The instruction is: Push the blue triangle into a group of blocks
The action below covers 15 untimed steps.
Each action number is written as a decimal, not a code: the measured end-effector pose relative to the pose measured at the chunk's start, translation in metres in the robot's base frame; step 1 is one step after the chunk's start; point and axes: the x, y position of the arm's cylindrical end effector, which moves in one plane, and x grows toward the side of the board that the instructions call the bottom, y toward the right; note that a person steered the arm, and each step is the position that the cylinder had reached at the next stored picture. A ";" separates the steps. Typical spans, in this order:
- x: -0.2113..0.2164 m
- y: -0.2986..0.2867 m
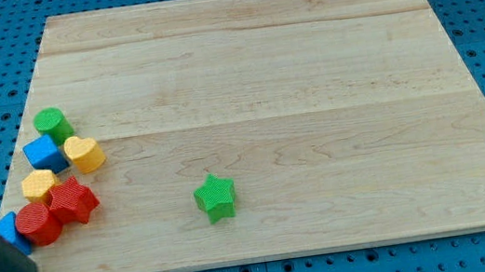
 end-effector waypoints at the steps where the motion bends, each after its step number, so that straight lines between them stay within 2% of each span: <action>1: -0.022 -0.006; 2: -0.050 0.003; 3: -0.060 0.003; 4: -0.039 0.003; 5: -0.013 0.032; 6: -0.050 0.031; 7: -0.066 0.021; 8: -0.053 0.017; 9: -0.035 -0.013; 10: -0.026 -0.005; 11: -0.014 -0.049; 14: -0.058 -0.050; 15: -0.075 -0.034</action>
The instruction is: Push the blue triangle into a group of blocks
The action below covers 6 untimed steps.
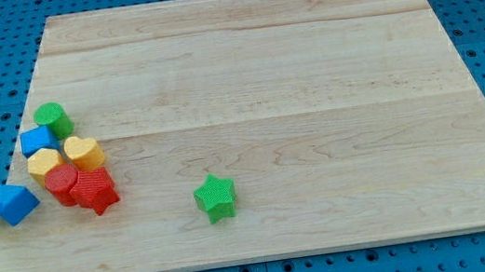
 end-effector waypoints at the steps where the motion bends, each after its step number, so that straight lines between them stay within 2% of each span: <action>1: -0.002 0.016; 3: -0.003 0.022; 4: 0.053 0.074; 5: 0.061 0.191; 6: 0.060 0.269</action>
